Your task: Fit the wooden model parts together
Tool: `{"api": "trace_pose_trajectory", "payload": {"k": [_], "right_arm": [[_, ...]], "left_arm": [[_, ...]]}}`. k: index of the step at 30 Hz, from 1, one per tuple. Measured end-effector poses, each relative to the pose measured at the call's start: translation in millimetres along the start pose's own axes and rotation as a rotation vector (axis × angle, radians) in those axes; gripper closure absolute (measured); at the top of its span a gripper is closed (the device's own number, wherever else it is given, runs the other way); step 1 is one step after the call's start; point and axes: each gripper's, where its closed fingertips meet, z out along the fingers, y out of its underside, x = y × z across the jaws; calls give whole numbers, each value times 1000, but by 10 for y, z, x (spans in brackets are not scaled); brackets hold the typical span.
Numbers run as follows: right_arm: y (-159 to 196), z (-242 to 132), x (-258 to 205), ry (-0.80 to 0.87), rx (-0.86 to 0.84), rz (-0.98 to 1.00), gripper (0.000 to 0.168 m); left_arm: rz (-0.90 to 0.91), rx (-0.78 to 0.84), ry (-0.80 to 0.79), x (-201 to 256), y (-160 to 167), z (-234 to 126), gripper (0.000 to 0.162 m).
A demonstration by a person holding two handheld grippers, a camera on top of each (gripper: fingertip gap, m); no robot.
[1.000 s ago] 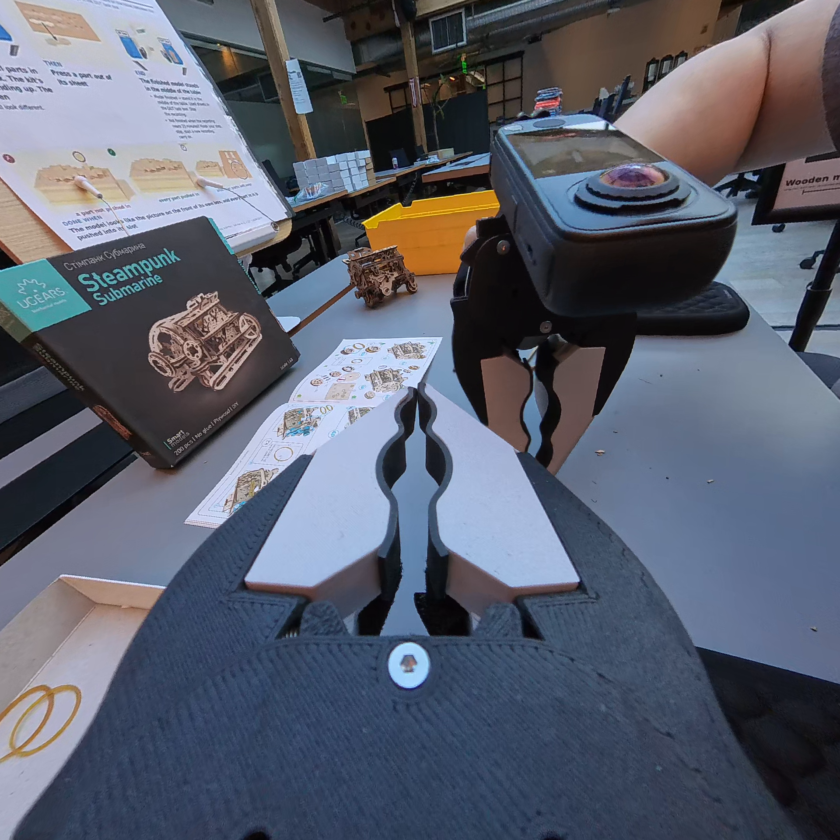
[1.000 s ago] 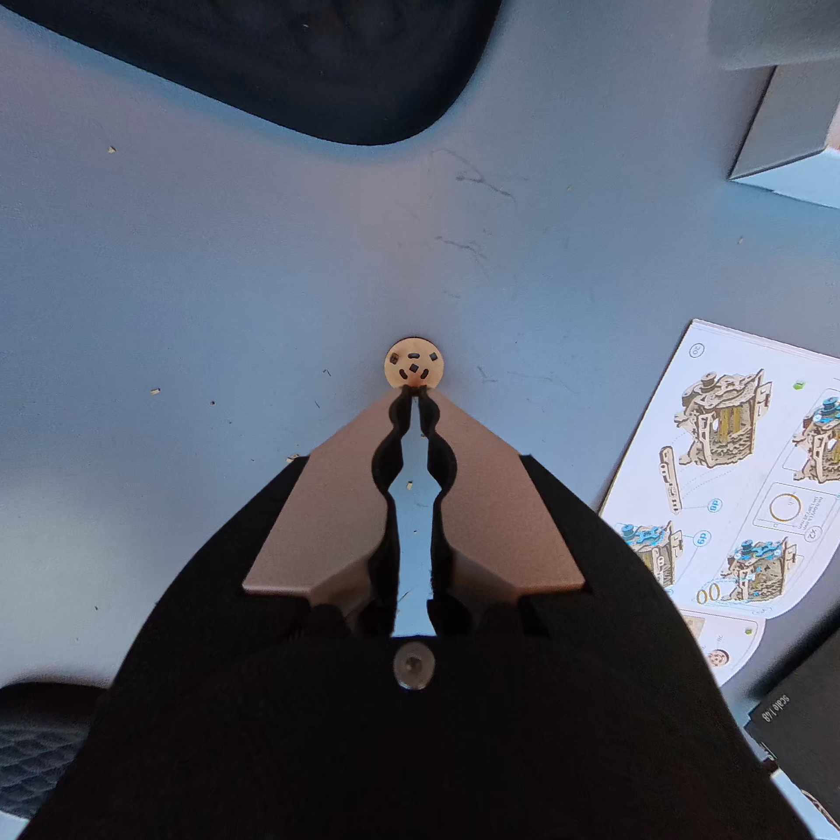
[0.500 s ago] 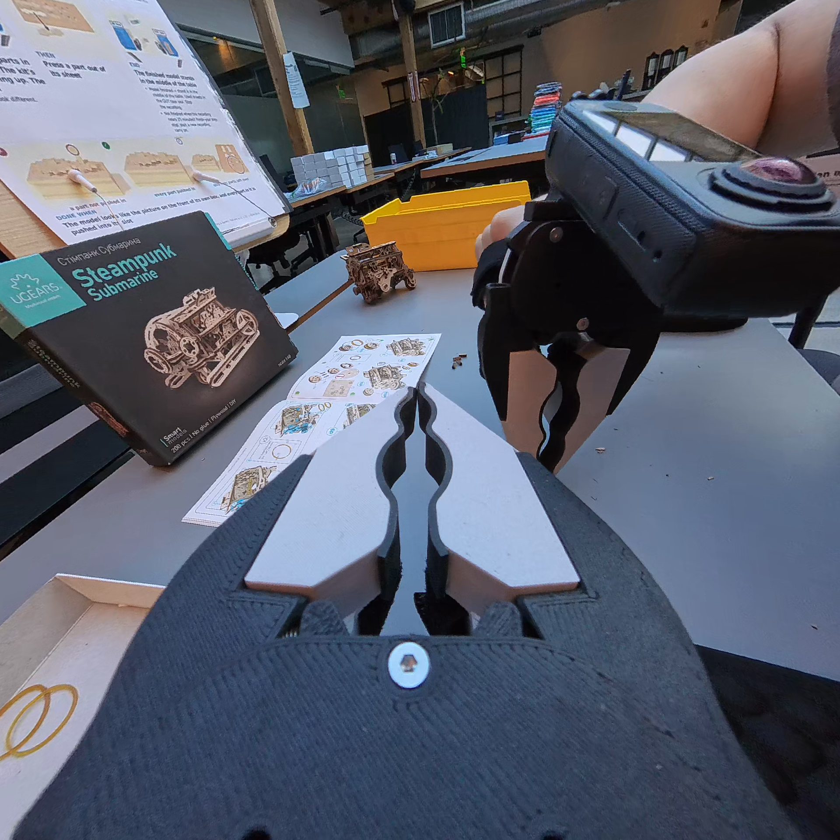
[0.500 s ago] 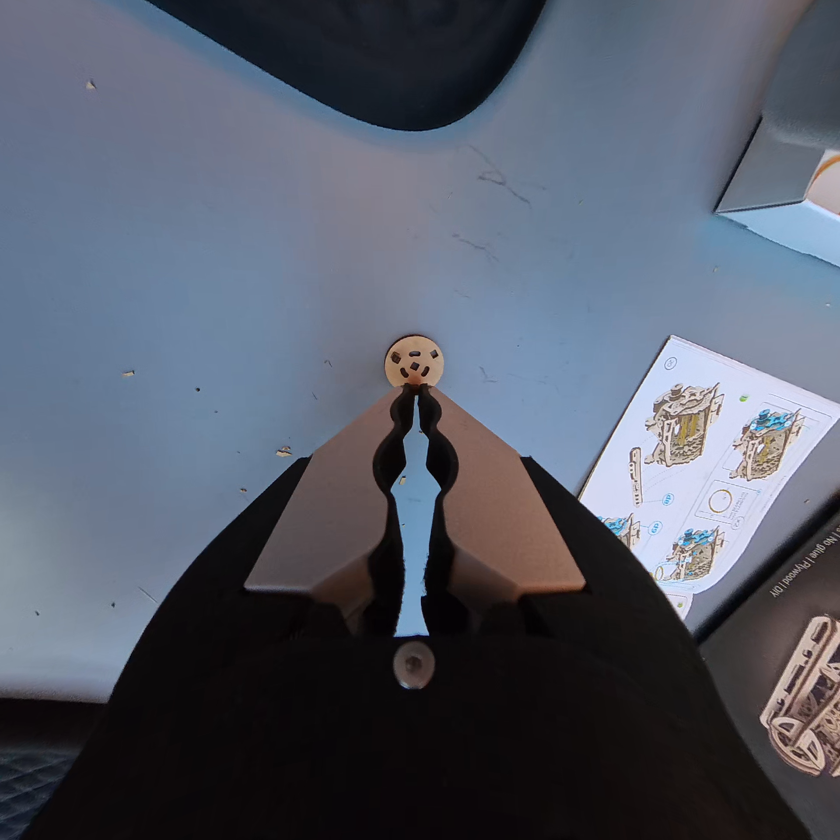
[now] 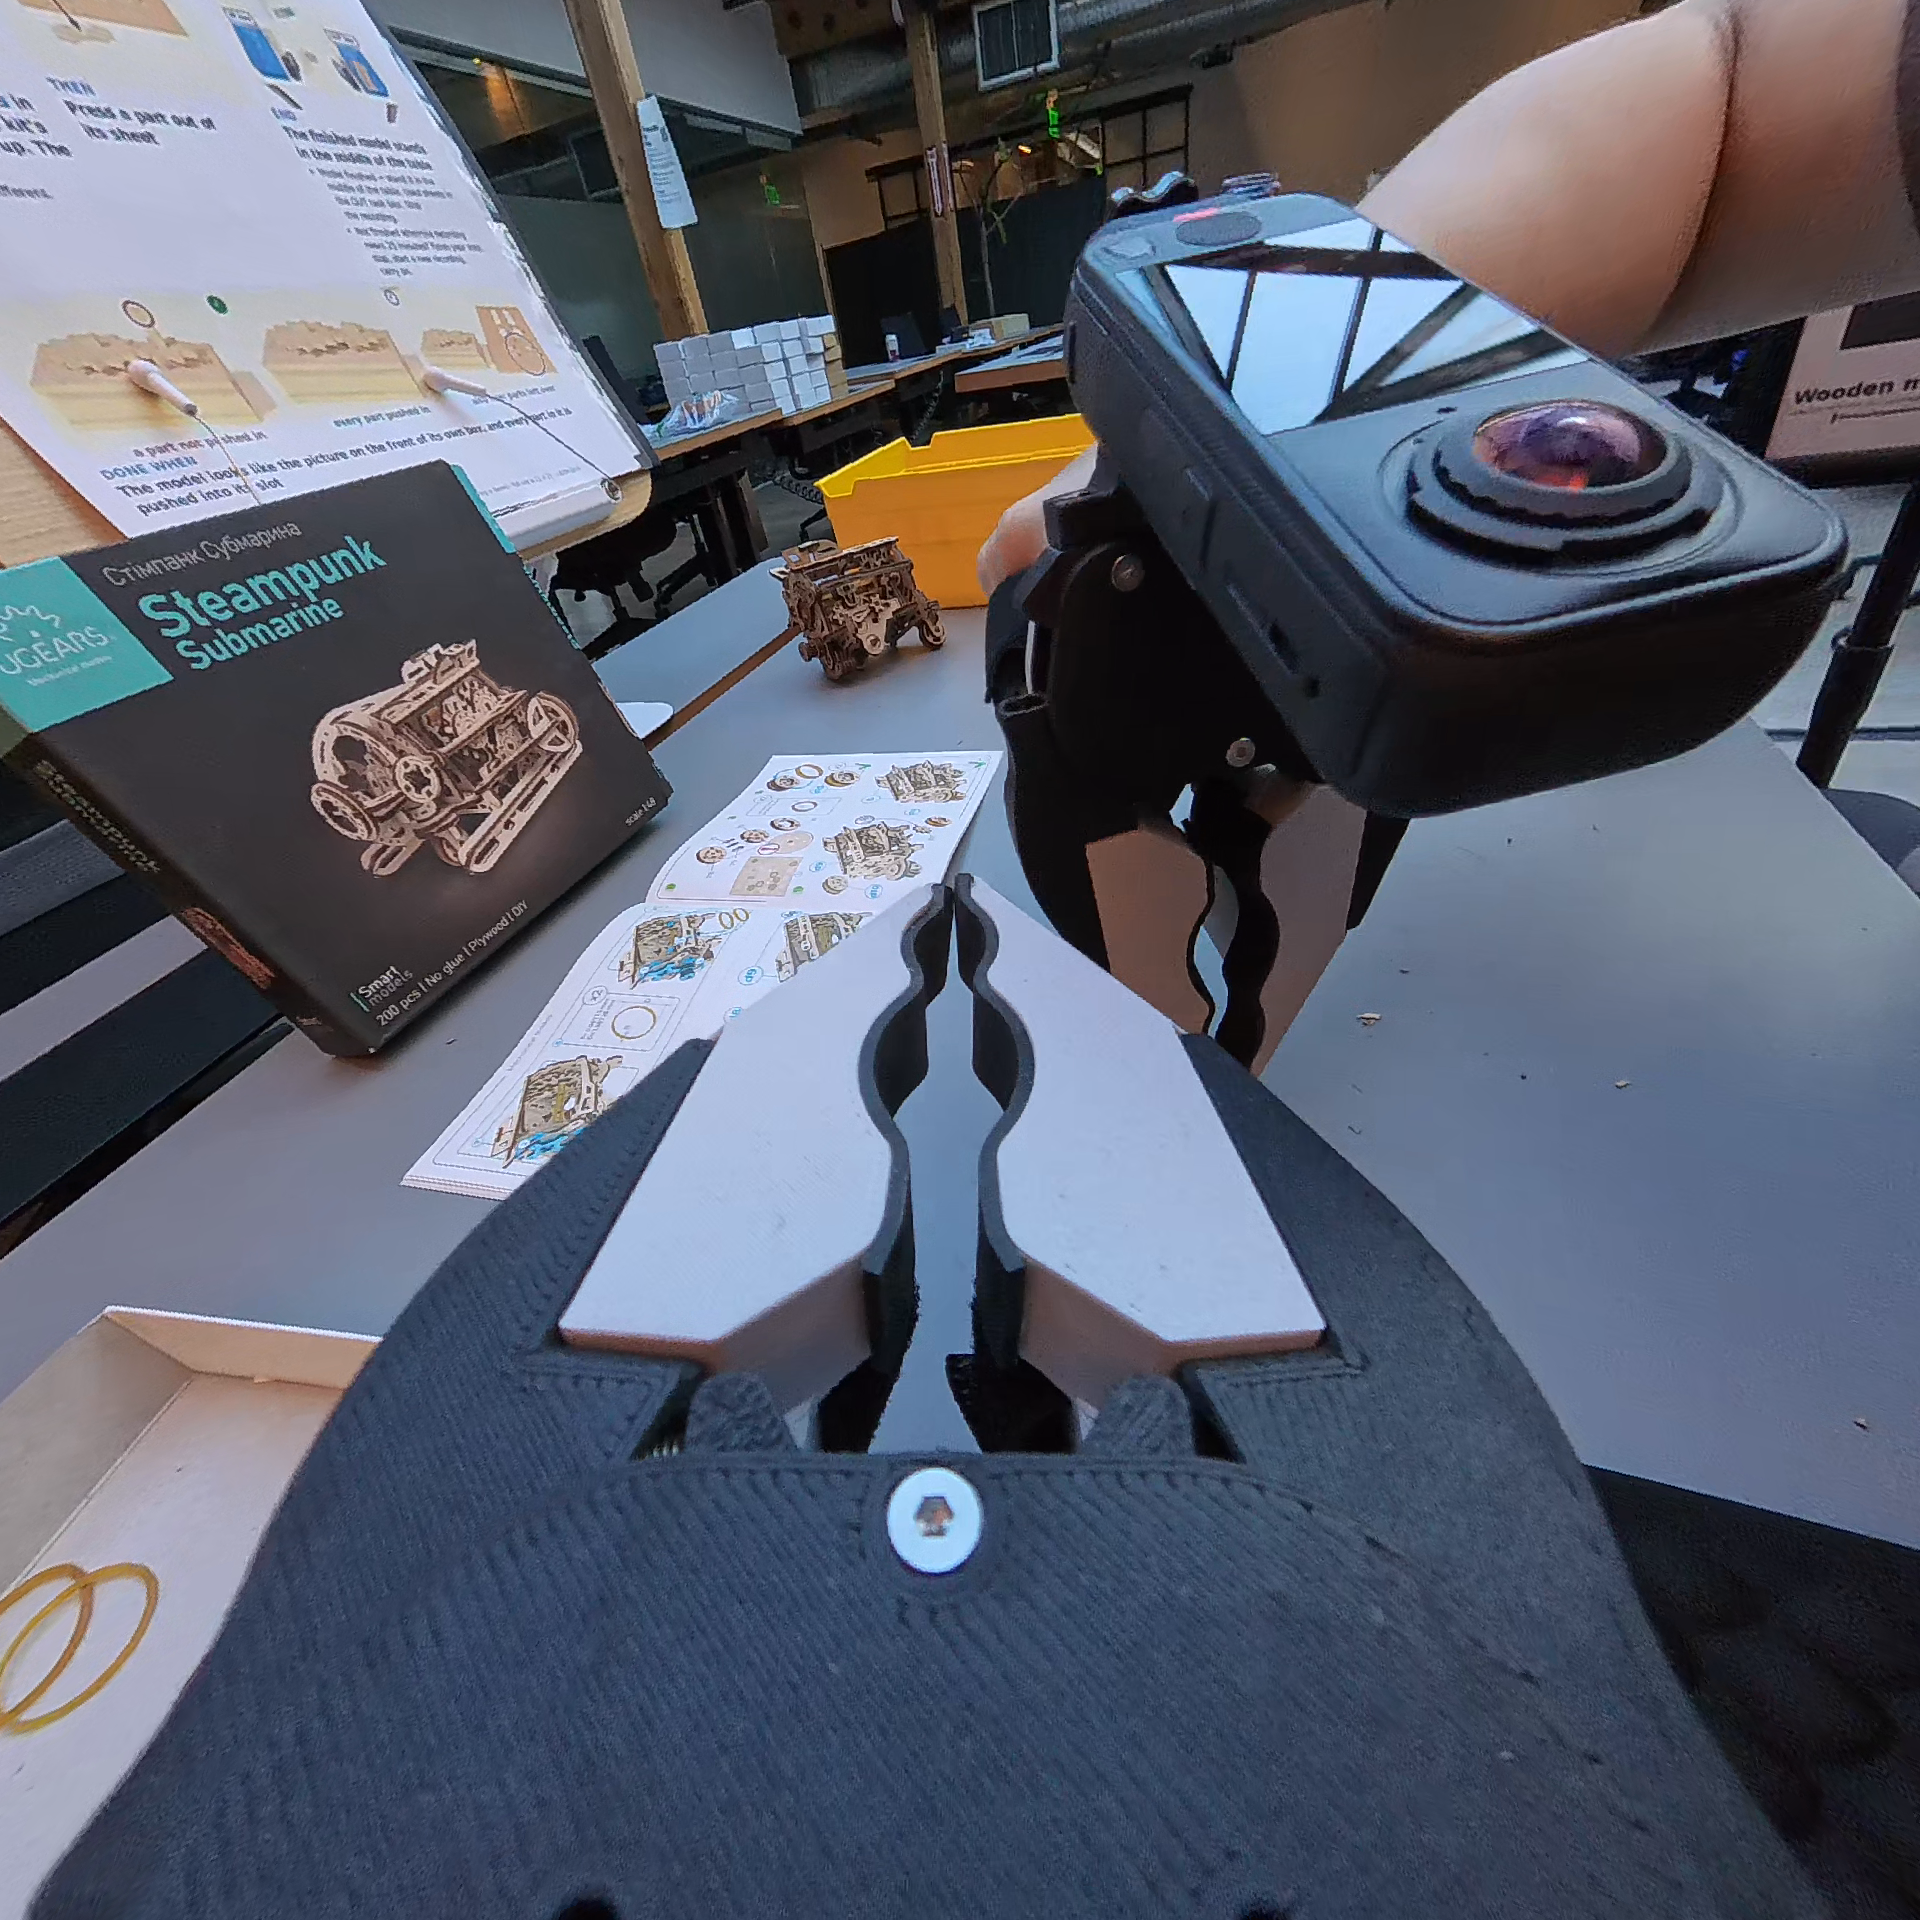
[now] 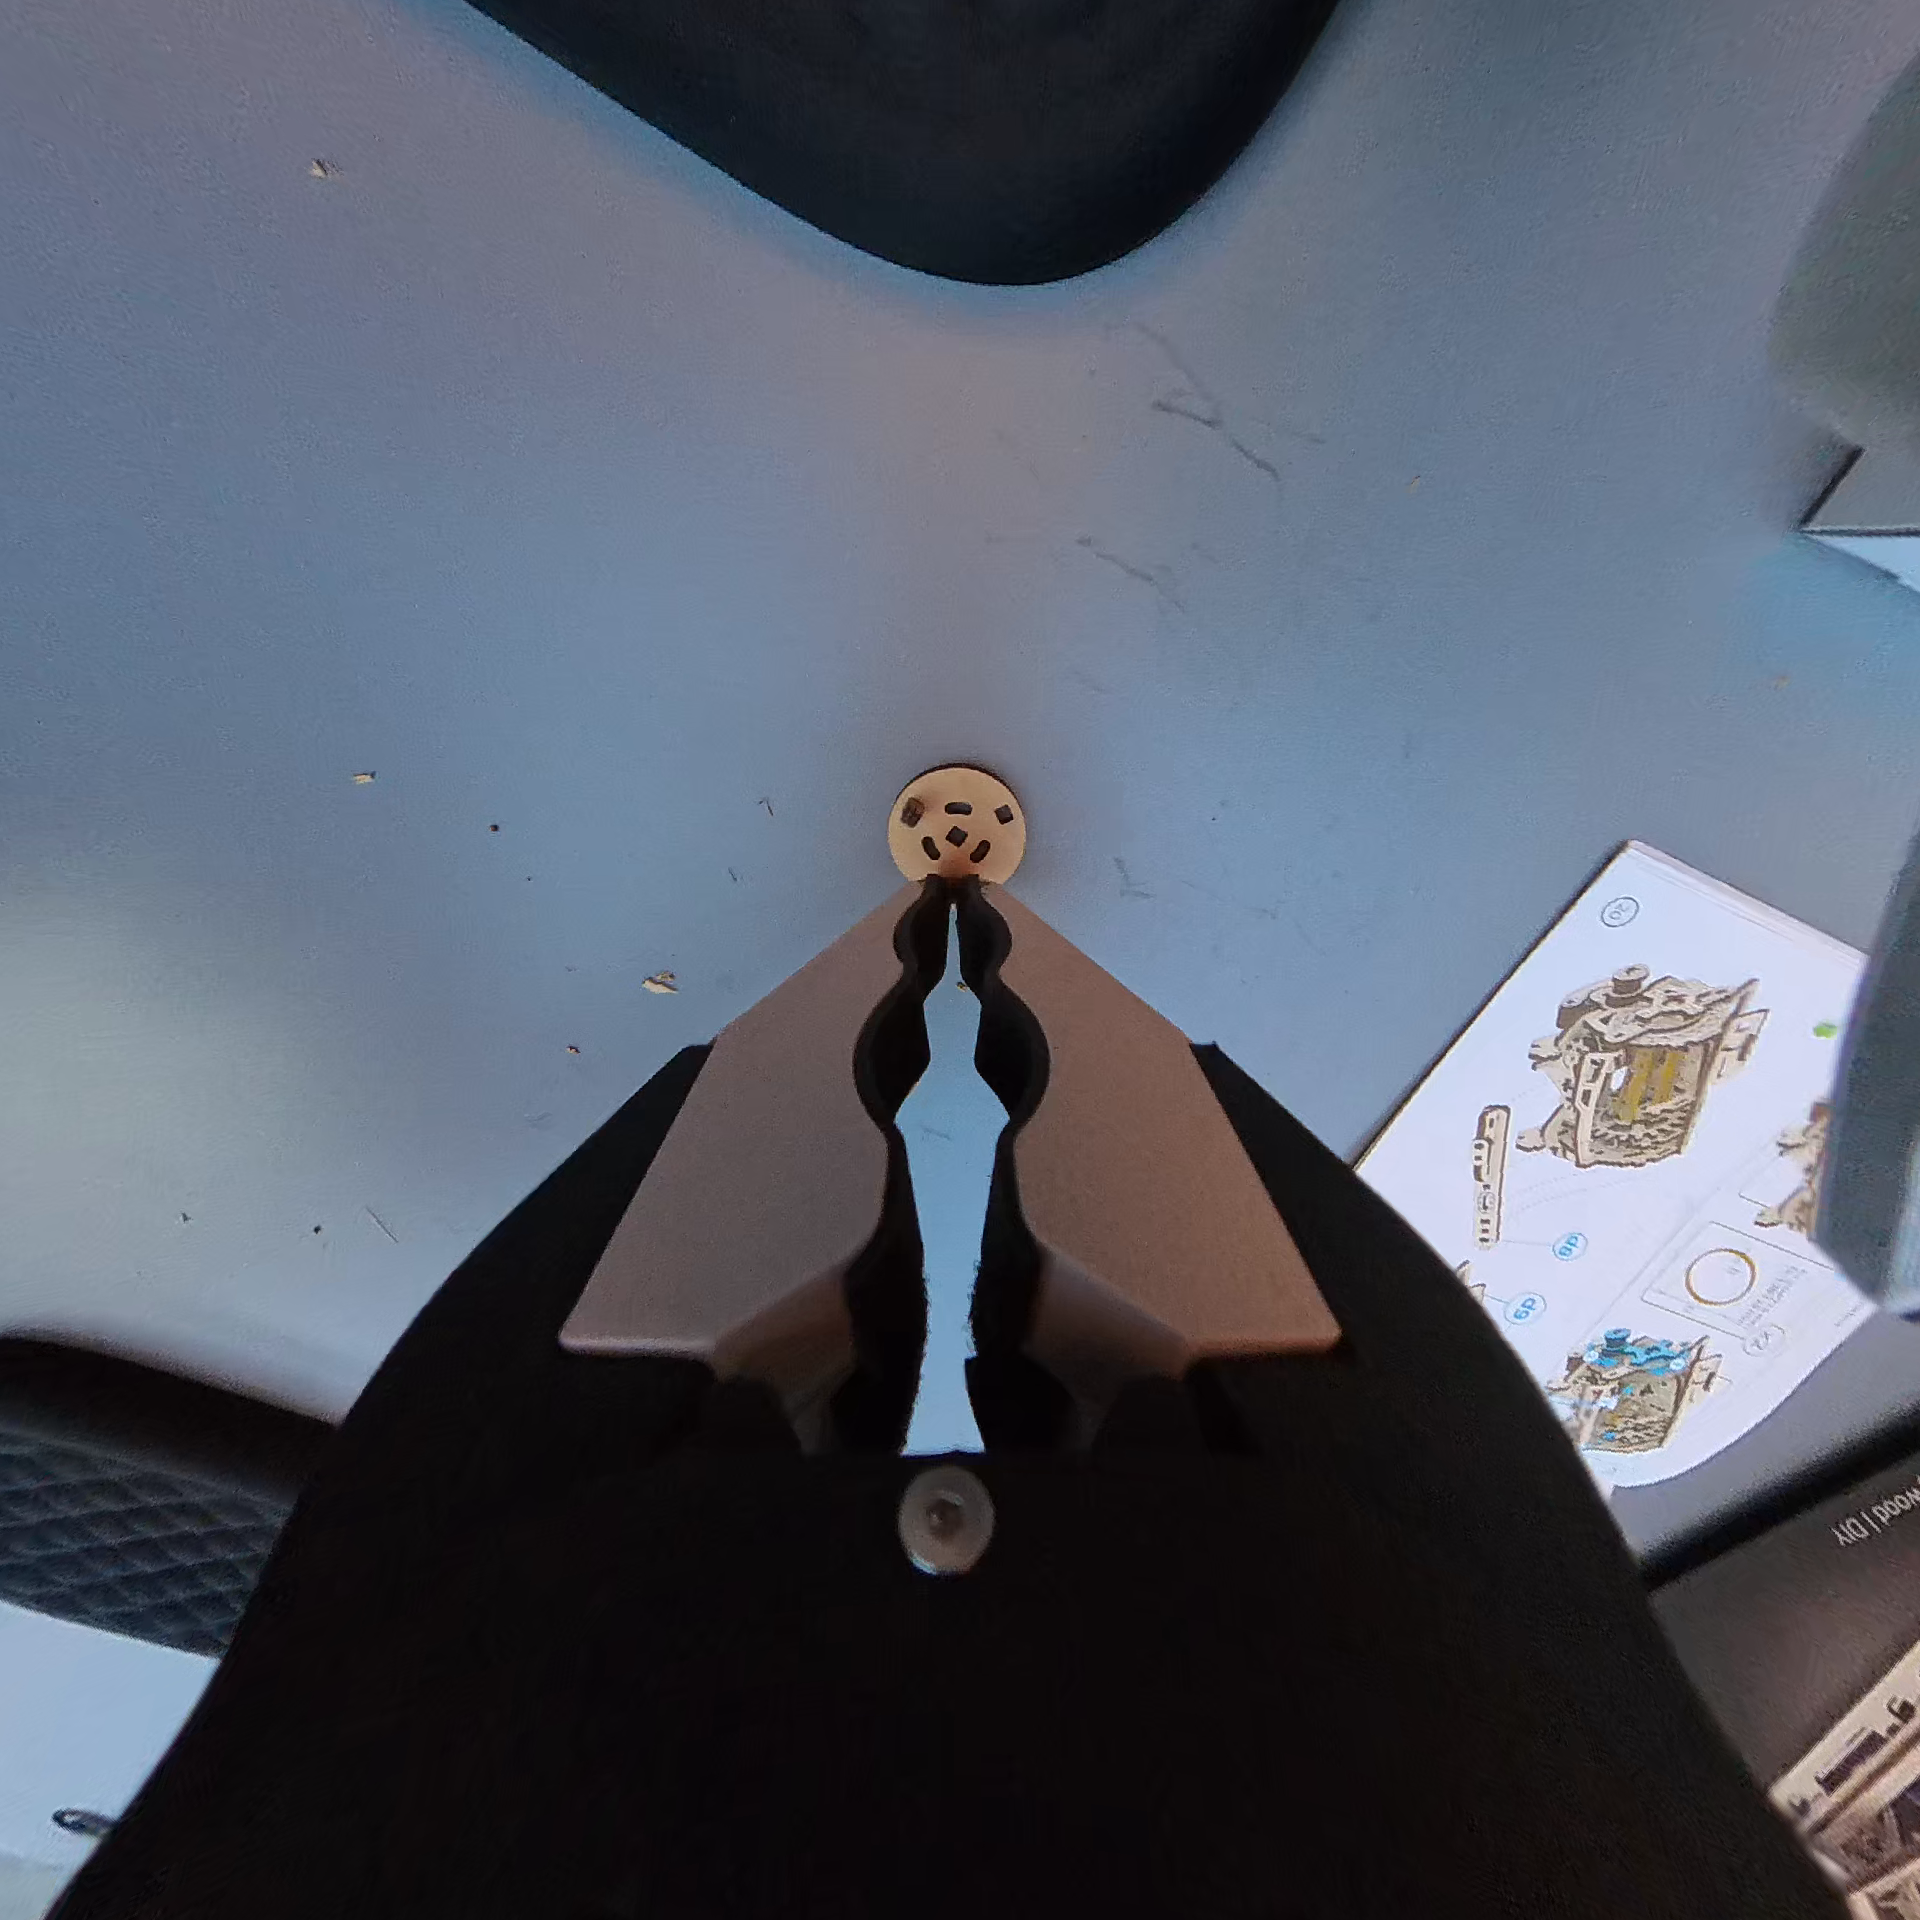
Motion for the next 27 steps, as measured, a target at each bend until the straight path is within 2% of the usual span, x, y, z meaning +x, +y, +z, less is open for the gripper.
{"api": "trace_pose_trajectory", "payload": {"k": [10,18,24,27], "right_arm": [[3,3,3,218,-69,-42,168],[-1,12,-1,-38,-59,24,168],[-1,14,1,158,-94,-7,168],[1,14,3,202,-119,-29,168]], "left_arm": [[1,-2,-4,-8,7,6,162],[-2,-2,-3,-10,10,2,162],[2,6,-9,-18,-16,-9,162],[-1,9,-11,-24,-20,-8,162]]}}
